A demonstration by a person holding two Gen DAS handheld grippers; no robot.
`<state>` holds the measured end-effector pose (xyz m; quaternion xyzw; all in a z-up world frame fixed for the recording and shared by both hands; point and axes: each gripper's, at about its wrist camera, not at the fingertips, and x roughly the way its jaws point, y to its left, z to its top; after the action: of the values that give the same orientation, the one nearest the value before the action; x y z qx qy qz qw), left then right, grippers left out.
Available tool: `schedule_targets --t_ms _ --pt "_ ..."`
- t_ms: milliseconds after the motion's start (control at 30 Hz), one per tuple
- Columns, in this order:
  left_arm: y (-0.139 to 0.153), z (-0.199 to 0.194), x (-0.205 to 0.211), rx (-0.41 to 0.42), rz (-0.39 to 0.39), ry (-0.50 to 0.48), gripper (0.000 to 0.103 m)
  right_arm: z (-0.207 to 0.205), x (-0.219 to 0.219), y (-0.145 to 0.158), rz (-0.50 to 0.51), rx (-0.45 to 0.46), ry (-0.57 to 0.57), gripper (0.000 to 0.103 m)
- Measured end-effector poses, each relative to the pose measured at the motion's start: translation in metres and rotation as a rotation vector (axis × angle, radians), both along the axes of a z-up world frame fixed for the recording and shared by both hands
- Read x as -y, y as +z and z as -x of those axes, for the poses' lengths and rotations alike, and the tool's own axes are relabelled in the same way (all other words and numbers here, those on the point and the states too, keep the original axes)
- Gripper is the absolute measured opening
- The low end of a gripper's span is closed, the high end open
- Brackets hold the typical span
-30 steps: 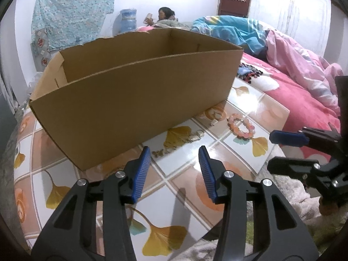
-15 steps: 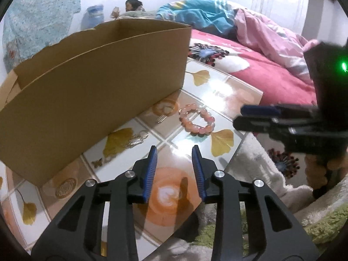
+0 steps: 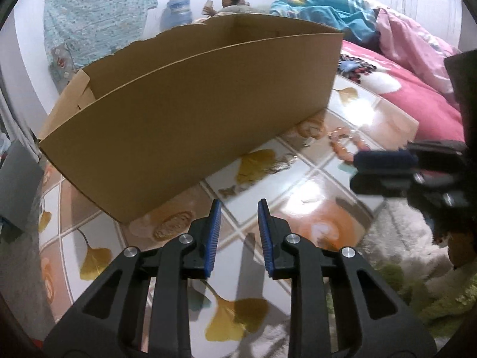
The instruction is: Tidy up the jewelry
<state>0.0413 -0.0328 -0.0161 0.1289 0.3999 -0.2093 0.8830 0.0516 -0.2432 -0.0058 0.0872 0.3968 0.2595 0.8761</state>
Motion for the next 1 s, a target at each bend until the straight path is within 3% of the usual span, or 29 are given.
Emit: schedule_targets --t_ms 400,600,833,1000 --pt "-0.015 -0.043 -0.006 -0.058 0.004 -0.072 0.024 -0.004 -0.012 -0.005 0.031 -0.032 -0.025 0.031" --pt "-0.015 -0.046 0.003 -0.072 -0.019 -0.131 0.012 -0.009 -0.013 -0.006 0.035 -0.037 -0.03 0.031" --pt "-0.016 -0.042 0.001 -0.064 0.004 -0.108 0.011 -0.008 -0.01 -0.001 0.039 -0.014 -0.045 0.031" --pt "-0.014 -0.034 -0.017 -0.053 0.04 -0.051 0.011 -0.014 -0.026 0.004 0.047 0.015 0.011 0.031"
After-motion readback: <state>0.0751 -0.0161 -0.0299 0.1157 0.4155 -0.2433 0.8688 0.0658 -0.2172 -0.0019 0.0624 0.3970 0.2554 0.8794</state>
